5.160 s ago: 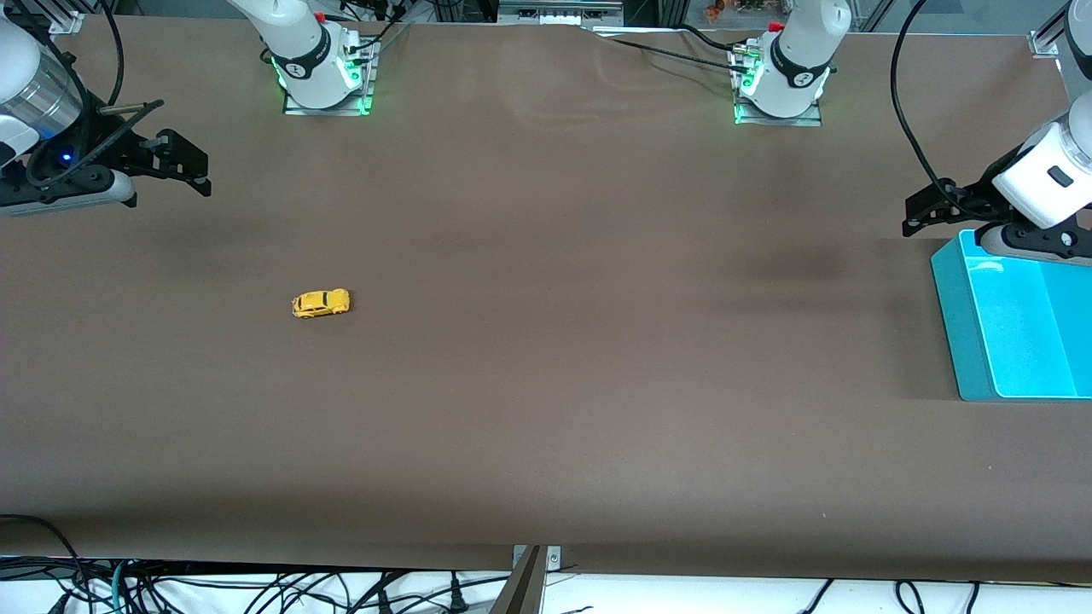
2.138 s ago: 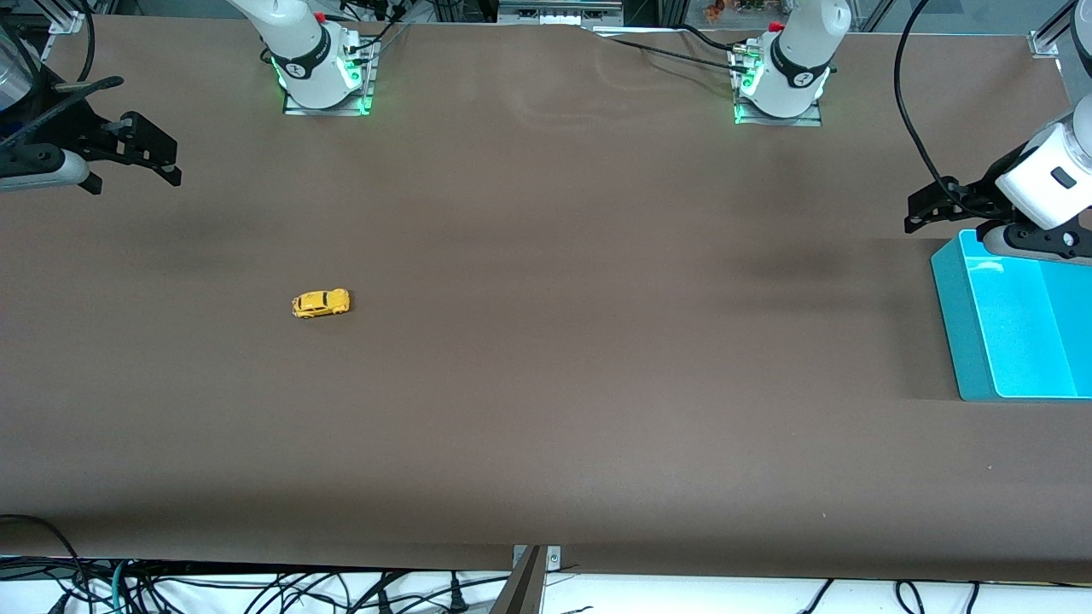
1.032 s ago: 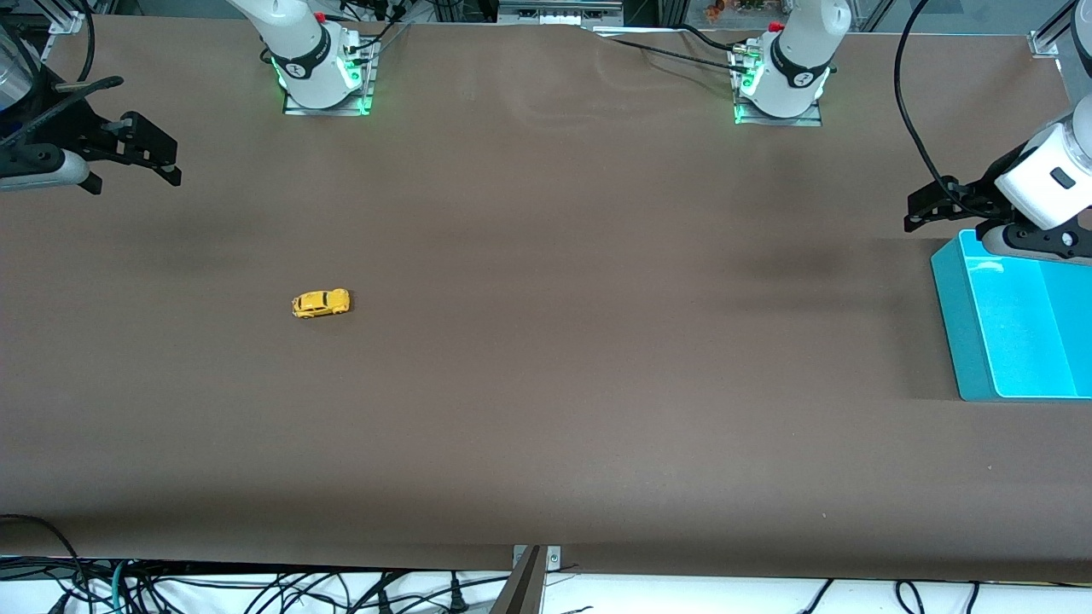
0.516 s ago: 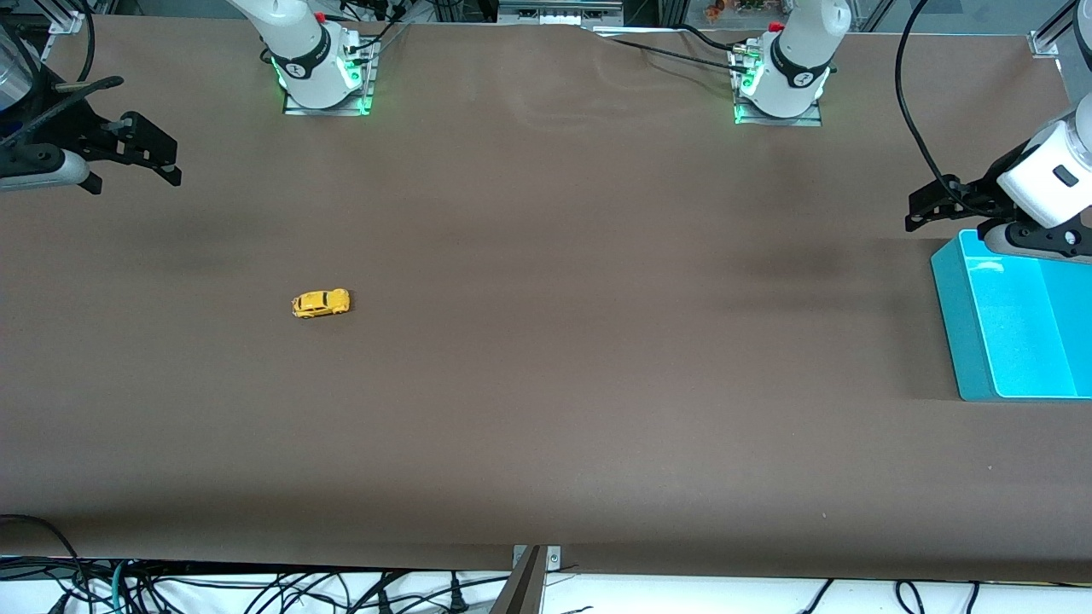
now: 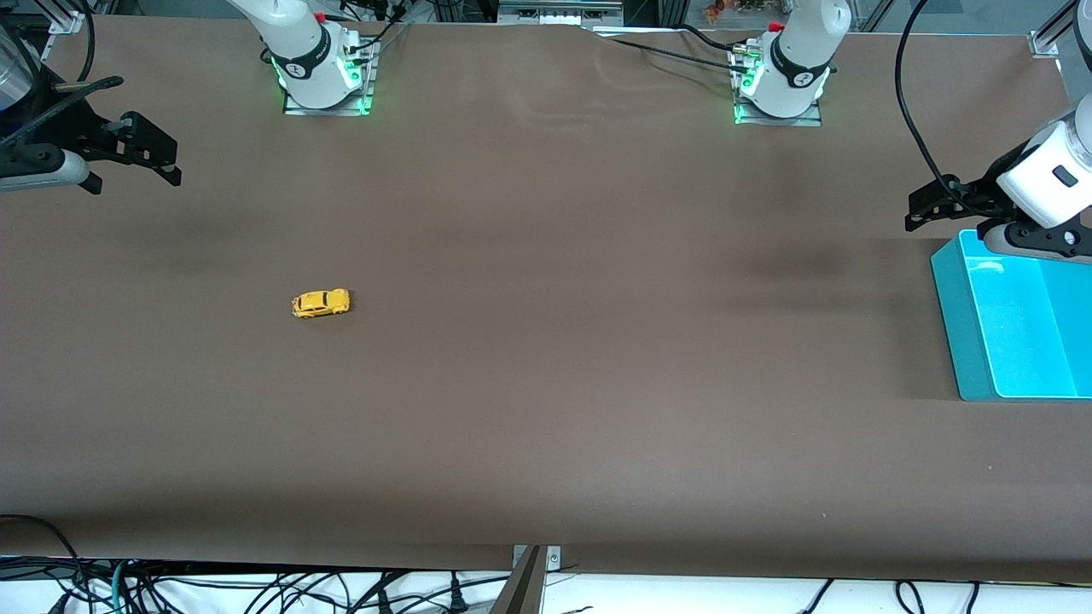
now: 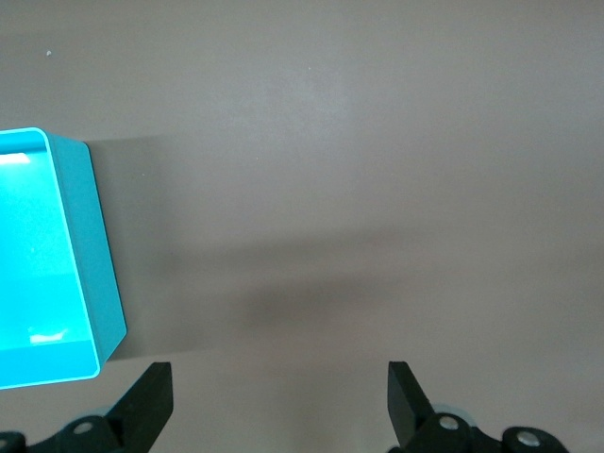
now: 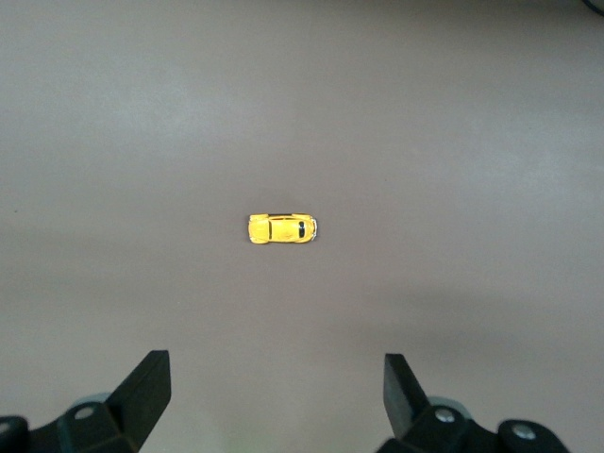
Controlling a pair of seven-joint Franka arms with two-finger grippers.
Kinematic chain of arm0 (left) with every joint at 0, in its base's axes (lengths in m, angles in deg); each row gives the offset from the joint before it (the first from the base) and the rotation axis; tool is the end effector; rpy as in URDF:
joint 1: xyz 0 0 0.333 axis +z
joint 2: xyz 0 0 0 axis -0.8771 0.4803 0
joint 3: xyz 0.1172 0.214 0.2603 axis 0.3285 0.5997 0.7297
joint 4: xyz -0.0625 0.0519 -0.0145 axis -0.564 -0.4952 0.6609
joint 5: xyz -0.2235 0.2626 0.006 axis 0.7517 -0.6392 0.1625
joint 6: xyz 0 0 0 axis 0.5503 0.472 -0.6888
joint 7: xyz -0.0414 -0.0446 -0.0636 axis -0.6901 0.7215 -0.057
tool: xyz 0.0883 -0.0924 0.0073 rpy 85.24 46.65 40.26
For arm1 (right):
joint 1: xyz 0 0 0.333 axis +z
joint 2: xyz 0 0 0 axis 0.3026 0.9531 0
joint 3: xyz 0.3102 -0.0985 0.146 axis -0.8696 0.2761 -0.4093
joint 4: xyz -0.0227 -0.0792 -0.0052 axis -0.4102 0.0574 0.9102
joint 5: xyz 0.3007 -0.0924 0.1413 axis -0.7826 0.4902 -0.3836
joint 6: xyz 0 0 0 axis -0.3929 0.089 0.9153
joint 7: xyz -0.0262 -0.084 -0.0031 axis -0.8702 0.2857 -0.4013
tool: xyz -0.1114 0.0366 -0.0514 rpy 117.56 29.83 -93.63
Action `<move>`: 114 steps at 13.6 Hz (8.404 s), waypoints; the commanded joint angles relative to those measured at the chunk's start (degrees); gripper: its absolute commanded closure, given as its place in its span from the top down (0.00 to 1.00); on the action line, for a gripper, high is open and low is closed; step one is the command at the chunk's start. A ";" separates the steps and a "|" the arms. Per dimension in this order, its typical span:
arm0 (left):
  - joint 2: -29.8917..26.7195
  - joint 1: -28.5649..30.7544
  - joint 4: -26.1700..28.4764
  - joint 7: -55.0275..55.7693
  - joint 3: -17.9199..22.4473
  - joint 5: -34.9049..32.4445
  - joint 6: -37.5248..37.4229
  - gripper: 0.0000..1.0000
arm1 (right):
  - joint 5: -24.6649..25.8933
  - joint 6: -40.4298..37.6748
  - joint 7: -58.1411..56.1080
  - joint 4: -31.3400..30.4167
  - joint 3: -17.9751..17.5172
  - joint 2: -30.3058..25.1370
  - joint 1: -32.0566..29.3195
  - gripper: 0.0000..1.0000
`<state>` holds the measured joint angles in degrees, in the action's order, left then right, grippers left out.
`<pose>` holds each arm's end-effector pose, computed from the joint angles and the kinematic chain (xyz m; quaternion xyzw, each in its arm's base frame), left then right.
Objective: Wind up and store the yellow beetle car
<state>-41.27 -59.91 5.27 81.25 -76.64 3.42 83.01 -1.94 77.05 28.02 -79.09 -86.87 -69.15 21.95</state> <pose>0.5132 -0.0036 0.5985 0.9979 -0.0495 -0.0401 0.0127 0.4831 0.0438 0.6545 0.9976 0.0687 0.0064 0.0015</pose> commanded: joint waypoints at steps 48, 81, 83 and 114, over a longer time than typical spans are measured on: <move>1.21 0.28 -2.22 0.45 -0.15 -0.58 -1.46 1.00 | -3.05 62.36 -86.08 -35.87 -2.49 25.82 -0.21 0.66; 1.56 0.37 -2.22 0.36 0.03 -0.58 -1.81 1.00 | -6.30 59.72 -114.73 -36.66 5.33 27.31 -13.75 0.30; 1.56 0.37 -2.22 0.36 0.03 -0.58 -1.81 1.00 | -7.61 56.23 -113.33 -34.48 4.63 27.05 -13.75 1.00; 3.31 -0.24 -2.22 -26.85 -0.23 -1.11 -6.38 1.00 | 0.64 4.88 -3.91 -5.64 -2.40 2.44 -6.19 1.00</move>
<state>-39.11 -60.32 4.70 61.40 -76.79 3.42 78.04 -2.15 83.81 21.22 -85.74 -88.90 -66.21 15.49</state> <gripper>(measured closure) 0.000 0.000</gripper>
